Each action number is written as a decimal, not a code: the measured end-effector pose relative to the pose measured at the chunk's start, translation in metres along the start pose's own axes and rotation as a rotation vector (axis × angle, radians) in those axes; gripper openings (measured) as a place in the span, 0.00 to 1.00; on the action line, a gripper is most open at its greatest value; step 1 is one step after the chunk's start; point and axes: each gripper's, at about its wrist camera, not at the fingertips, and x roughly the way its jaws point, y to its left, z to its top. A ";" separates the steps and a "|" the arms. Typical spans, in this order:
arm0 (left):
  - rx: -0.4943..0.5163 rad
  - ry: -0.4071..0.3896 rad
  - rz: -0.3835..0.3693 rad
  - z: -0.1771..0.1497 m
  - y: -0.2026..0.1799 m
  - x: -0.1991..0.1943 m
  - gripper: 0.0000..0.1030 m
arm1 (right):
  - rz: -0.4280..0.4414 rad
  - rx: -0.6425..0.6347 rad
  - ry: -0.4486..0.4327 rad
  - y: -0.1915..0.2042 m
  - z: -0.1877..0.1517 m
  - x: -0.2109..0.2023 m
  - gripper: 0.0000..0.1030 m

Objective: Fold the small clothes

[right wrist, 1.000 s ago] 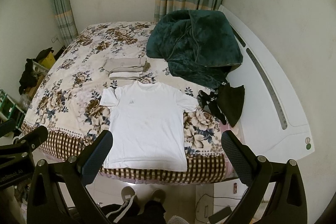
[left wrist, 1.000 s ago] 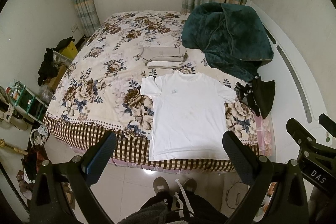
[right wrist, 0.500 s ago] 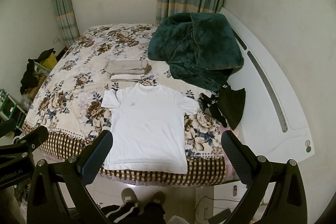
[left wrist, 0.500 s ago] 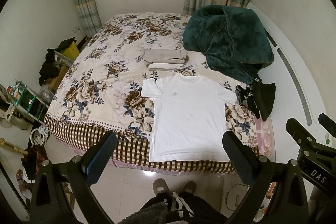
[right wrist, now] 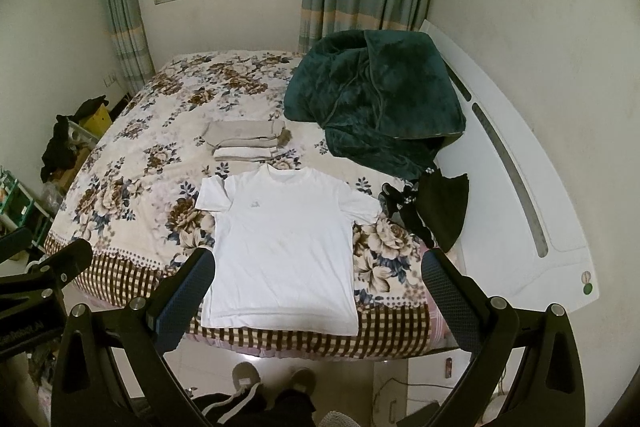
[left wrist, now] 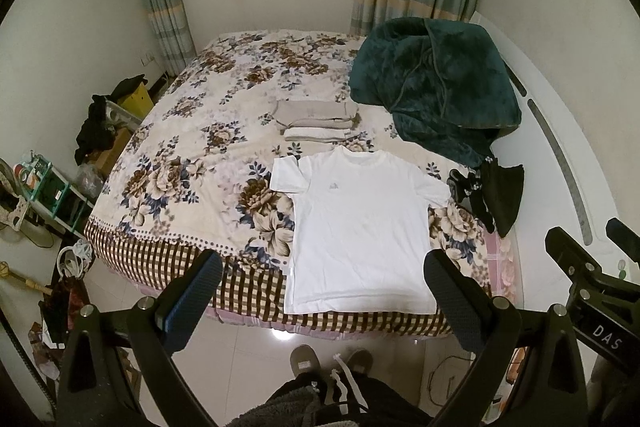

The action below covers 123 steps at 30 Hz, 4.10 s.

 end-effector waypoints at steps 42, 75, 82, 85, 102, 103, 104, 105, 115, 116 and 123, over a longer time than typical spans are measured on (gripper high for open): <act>-0.037 0.372 0.281 0.059 -0.020 0.504 1.00 | -0.045 0.741 0.436 -0.214 -0.060 0.540 0.91; -0.201 0.433 0.292 -0.004 0.066 0.680 1.00 | -0.087 -0.327 0.299 0.073 -0.049 0.838 0.14; -0.400 0.480 0.222 -0.023 0.138 0.686 1.00 | 0.066 -0.070 0.408 0.057 -0.086 0.791 0.69; -0.640 0.497 0.084 -0.036 0.173 0.695 1.00 | 0.067 0.016 0.462 0.042 -0.104 0.783 0.69; -0.806 0.074 -0.092 0.026 0.202 0.708 0.03 | 0.008 0.206 0.537 0.021 -0.137 0.796 0.69; -0.749 0.061 -0.087 0.034 0.194 0.705 0.03 | 0.004 0.206 0.539 0.023 -0.136 0.795 0.69; -0.654 0.043 -0.102 0.044 0.175 0.701 0.03 | 0.000 0.209 0.541 0.026 -0.139 0.793 0.69; -0.578 0.041 -0.116 0.051 0.157 0.698 0.03 | -0.003 0.213 0.543 0.030 -0.141 0.790 0.69; -0.061 0.288 -0.306 0.013 -0.009 0.685 0.39 | -0.013 0.236 0.573 0.003 -0.135 0.777 0.69; -0.067 0.298 -0.300 0.006 -0.001 0.683 0.57 | -0.006 0.240 0.571 0.000 -0.132 0.775 0.69; -0.116 0.300 -0.083 0.009 0.057 0.694 0.71 | 0.050 0.294 0.539 -0.017 -0.111 0.761 0.69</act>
